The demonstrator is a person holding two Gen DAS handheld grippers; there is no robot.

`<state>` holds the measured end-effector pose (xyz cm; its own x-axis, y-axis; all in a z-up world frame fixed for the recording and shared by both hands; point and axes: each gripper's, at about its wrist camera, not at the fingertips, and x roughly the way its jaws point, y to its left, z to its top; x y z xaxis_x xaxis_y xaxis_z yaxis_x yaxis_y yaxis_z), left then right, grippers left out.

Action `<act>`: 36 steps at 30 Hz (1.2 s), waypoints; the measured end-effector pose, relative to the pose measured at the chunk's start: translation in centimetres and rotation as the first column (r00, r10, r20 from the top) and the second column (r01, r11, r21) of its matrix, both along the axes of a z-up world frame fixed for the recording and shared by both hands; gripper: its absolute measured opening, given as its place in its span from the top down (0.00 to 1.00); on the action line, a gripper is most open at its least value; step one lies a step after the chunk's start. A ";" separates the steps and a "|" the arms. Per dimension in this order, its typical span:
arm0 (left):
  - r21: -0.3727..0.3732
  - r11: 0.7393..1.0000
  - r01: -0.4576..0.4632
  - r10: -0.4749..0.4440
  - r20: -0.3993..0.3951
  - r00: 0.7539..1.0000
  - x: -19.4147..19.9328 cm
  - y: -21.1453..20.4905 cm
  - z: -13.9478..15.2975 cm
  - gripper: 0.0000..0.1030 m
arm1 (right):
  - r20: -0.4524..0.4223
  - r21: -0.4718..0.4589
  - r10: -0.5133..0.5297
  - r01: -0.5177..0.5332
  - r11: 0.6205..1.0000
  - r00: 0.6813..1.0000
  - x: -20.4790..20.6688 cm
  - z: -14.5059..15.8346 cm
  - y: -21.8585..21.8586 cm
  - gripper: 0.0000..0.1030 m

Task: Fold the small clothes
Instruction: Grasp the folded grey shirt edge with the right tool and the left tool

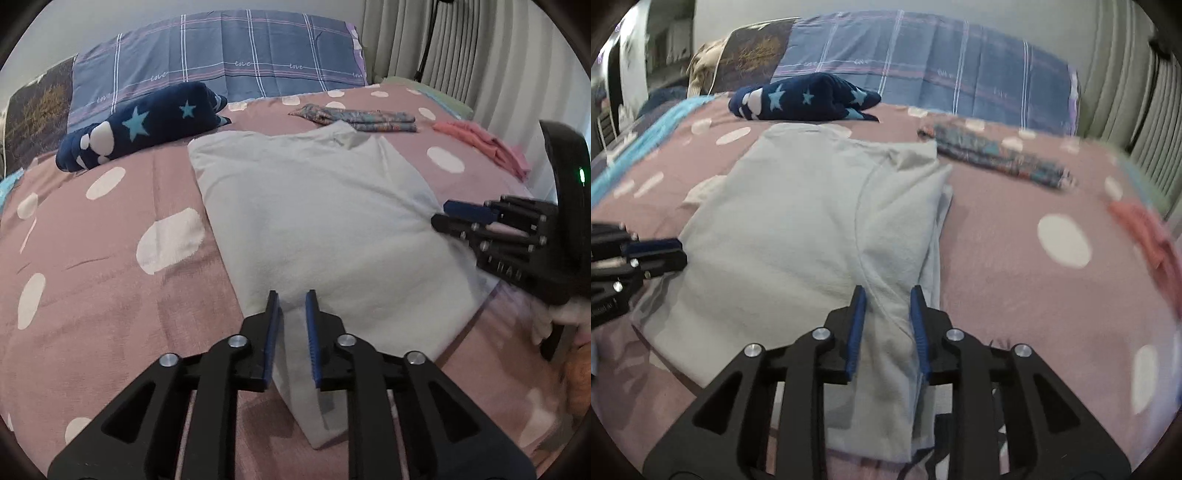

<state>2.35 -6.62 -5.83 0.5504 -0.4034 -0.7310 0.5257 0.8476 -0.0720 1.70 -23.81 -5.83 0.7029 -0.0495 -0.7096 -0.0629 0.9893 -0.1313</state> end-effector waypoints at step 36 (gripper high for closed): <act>-0.096 0.993 -0.061 0.050 -0.121 0.991 5.8 1.7 -1.2 0.39 | -0.082 0.300 -0.100 0.120 0.946 0.992 2.7 0.7 -7.9 0.44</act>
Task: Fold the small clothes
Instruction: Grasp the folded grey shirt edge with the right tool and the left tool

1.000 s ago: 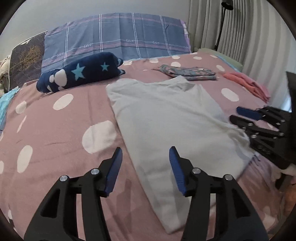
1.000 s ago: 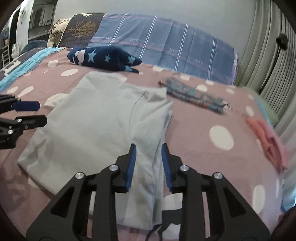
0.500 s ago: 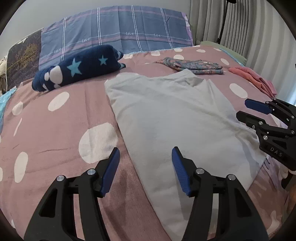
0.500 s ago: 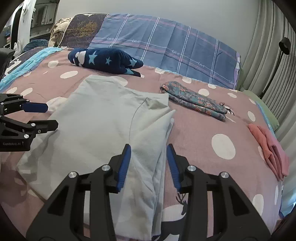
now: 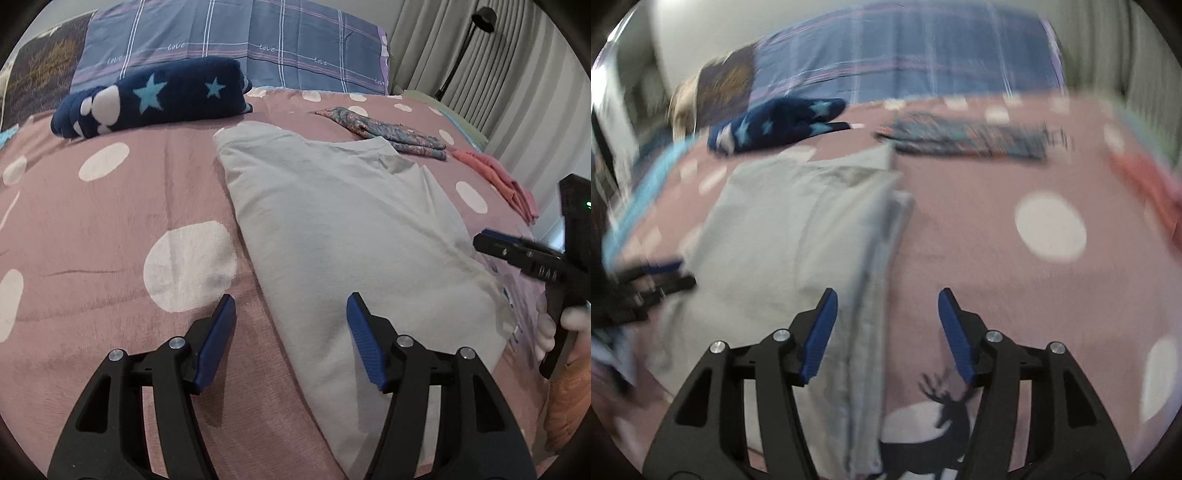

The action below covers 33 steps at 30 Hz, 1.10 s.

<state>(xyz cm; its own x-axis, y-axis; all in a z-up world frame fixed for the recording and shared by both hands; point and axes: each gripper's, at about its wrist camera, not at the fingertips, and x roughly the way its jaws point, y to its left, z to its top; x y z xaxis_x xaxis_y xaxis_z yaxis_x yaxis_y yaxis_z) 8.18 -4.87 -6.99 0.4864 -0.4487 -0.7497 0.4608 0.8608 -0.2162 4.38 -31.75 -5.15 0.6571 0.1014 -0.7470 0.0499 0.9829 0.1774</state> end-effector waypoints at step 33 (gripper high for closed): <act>-0.165 0.982 0.092 -0.112 -0.120 0.986 5.2 -2.0 -1.3 0.34 | -0.045 0.379 0.228 -0.195 0.905 0.973 8.5 -3.0 -1.1 0.34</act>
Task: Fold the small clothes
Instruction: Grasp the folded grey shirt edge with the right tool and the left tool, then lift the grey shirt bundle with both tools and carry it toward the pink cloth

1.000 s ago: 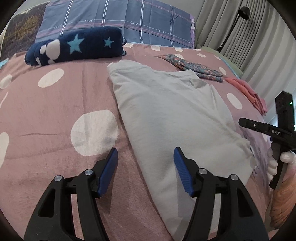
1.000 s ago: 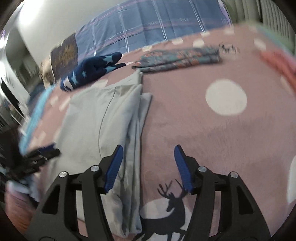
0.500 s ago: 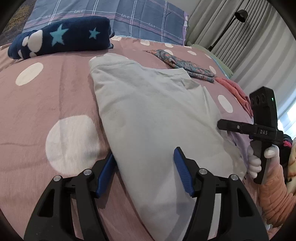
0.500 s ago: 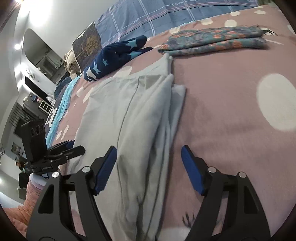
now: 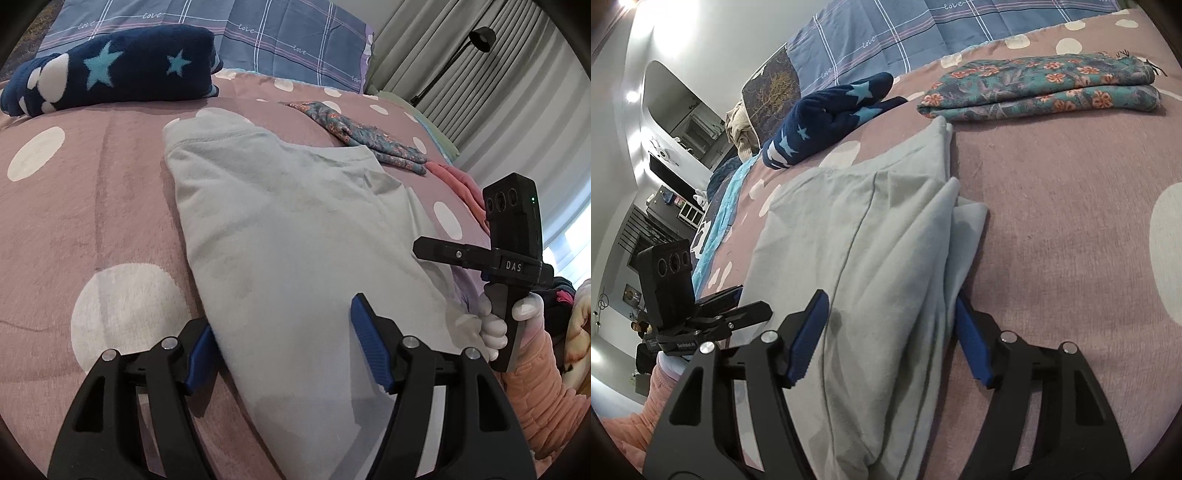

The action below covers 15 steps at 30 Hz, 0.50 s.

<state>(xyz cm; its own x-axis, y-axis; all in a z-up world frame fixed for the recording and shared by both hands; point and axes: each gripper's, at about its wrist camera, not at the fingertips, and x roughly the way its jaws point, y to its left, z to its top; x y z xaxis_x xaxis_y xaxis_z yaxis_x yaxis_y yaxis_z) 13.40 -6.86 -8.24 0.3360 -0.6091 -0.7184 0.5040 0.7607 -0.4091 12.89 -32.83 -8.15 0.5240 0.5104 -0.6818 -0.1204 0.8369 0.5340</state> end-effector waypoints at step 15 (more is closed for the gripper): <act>0.005 0.997 0.072 -0.072 -0.006 0.997 0.5 -1.6 -0.4 0.31 | -0.062 0.058 0.039 -0.035 0.998 0.997 1.2 -0.8 0.0 0.34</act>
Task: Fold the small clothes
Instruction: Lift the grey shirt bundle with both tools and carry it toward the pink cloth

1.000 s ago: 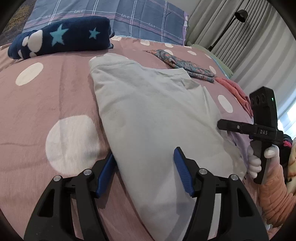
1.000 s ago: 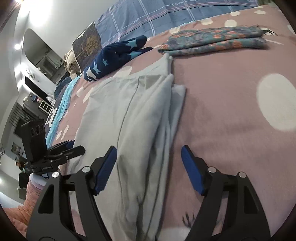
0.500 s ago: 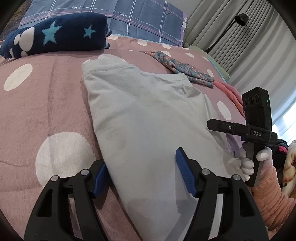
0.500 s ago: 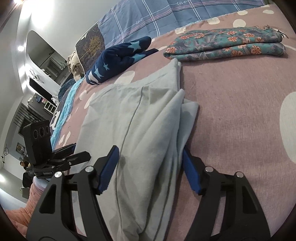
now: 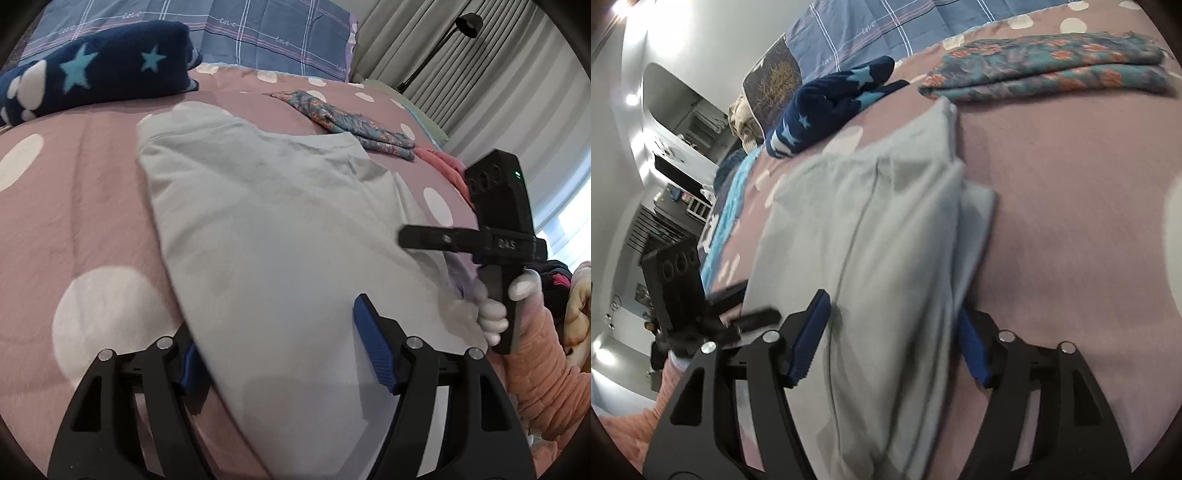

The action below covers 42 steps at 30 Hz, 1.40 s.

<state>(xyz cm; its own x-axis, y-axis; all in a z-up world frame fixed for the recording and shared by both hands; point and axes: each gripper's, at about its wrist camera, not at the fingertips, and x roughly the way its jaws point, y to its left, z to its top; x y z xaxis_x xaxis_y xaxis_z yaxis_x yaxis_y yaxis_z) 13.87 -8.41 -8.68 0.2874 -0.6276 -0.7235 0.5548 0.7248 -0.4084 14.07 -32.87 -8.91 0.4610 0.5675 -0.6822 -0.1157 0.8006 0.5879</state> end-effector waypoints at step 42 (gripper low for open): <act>0.112 0.964 0.241 -0.265 0.483 0.835 -16.1 -18.1 17.0 0.82 | 0.568 -0.285 -0.233 0.455 0.844 0.789 -23.9 18.8 -7.2 0.84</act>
